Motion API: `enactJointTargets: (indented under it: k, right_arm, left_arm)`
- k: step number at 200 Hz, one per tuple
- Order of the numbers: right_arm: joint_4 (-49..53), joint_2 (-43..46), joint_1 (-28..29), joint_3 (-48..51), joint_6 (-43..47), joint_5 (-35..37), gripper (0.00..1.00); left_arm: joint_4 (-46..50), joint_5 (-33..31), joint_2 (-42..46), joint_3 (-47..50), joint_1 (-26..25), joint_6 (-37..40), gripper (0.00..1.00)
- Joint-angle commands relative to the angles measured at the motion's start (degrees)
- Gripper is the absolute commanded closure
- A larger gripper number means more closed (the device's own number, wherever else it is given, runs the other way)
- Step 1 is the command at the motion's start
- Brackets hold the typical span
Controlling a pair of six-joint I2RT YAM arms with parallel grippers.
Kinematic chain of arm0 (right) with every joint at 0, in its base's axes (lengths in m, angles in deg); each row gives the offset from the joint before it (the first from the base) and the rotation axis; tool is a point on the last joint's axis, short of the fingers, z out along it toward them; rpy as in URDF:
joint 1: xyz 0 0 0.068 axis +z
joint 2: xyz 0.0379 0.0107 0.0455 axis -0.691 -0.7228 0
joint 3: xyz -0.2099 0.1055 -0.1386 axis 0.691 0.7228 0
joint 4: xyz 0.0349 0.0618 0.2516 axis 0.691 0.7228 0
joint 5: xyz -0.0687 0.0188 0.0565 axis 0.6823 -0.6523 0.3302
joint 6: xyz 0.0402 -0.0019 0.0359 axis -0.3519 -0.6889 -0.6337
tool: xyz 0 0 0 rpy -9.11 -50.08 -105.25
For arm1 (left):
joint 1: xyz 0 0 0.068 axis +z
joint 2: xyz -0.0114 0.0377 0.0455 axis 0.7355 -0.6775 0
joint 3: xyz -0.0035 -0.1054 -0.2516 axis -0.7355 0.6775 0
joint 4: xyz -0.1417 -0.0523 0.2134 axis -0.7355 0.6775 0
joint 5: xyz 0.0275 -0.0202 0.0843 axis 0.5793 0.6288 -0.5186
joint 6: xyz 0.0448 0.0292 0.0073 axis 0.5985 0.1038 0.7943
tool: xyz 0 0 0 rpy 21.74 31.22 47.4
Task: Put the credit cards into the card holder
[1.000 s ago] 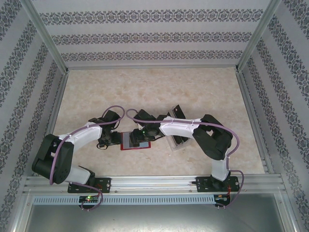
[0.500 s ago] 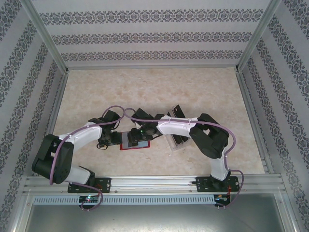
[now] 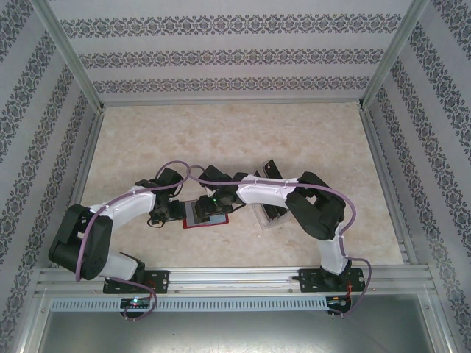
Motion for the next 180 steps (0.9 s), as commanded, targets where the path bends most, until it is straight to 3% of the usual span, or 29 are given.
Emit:
enactJointTargets:
  k: [1, 104, 135, 180]
  right_arm:
    - [2.5, 1.5, 1.0, -0.7, 1.2, 1.5, 0.51]
    - [3.2, -0.3, 2.6, -2.7, 1.0, 0.9, 0.51]
    - [7.3, 0.8, 2.6, -3.3, 2.2, 5.0, 0.51]
    - [8.3, 0.5, 2.9, -4.6, 2.7, 5.2, 0.51]
  left_arm:
    - [-3.8, 2.9, -1.5, 1.6, -0.9, -0.6, 0.33]
    - [-4.0, 3.4, -1.6, 1.8, -0.9, -0.5, 0.33]
    - [-4.1, 3.4, -1.7, 1.9, -0.9, -0.4, 0.33]
    - [-4.5, 3.6, -1.9, 1.9, -1.0, -0.5, 0.33]
